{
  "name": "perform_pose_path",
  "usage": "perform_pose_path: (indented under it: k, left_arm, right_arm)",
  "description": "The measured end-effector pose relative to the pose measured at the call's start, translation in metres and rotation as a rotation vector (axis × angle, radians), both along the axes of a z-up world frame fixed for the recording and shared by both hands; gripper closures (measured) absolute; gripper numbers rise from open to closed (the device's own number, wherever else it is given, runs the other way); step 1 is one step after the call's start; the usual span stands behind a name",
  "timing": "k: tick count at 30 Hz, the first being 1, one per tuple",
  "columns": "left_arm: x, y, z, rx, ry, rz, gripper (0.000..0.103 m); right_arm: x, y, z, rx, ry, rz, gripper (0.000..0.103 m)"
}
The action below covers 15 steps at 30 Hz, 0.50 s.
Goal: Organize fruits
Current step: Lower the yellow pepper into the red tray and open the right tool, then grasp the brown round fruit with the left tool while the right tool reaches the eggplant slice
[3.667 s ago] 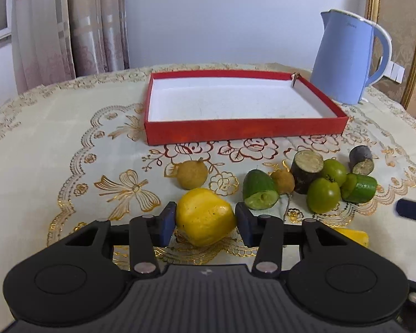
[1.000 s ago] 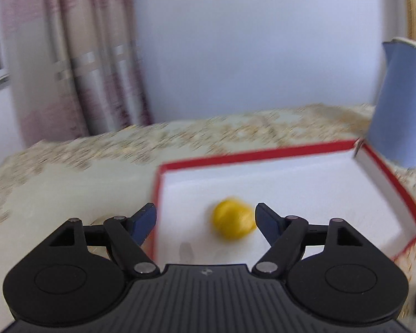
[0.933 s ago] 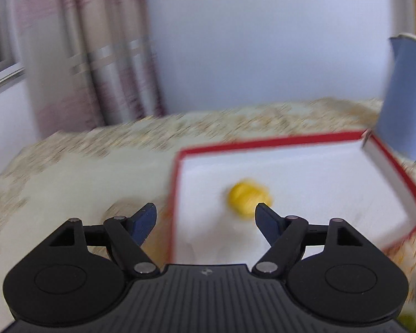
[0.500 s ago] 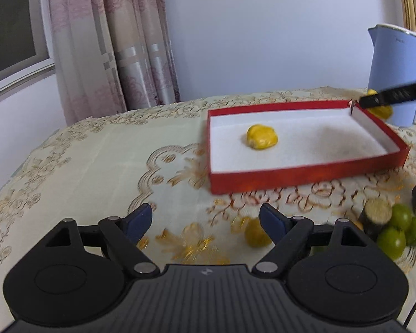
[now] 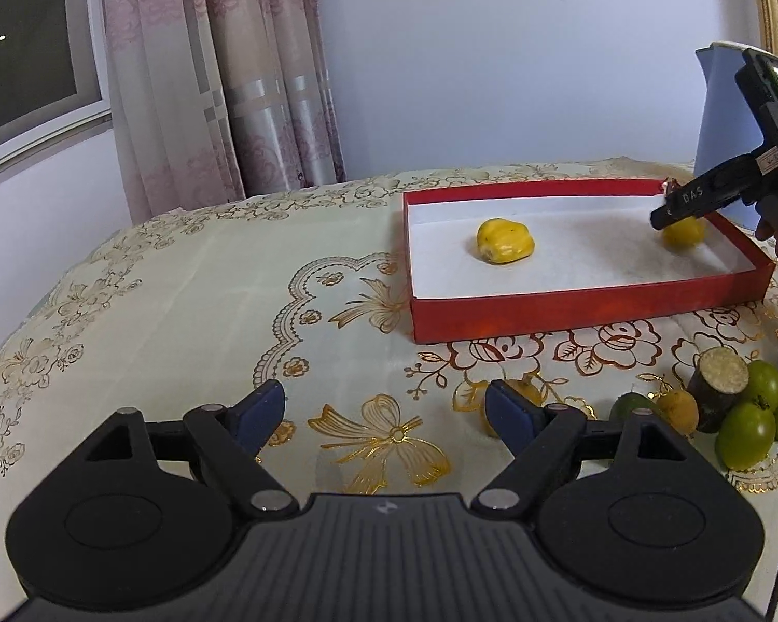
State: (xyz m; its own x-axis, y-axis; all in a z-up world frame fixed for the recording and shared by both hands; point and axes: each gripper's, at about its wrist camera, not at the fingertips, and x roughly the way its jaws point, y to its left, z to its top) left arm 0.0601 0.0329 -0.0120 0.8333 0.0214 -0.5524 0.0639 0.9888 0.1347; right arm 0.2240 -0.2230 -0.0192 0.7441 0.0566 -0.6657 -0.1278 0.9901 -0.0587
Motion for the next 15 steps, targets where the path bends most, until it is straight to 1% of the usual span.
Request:
perform_pose_path:
  k: [4, 7, 9, 12, 15]
  left_arm:
    - [-0.005, -0.007, 0.0, 0.019, -0.016, -0.043, 0.018]
    - [-0.012, -0.015, 0.001, 0.024, -0.036, -0.098, 0.018]
    - [-0.014, -0.019, 0.002, 0.029, -0.048, -0.133, 0.018]
    - [-0.014, -0.023, 0.0, 0.029, -0.06, -0.161, 0.018]
    - [-0.013, -0.026, -0.002, 0.026, -0.054, -0.186, 0.018]
  right_arm:
    - [-0.039, 0.0, 0.024, -0.006, -0.108, 0.014, 0.045]
    - [-0.085, -0.003, 0.044, 0.0, -0.199, 0.022, 0.044]
    - [-0.116, -0.006, 0.052, -0.006, -0.243, 0.016, 0.041]
    - [-0.158, -0.012, 0.051, -0.006, -0.28, -0.012, 0.04]
    - [-0.184, -0.021, 0.045, 0.062, -0.323, -0.07, 0.04]
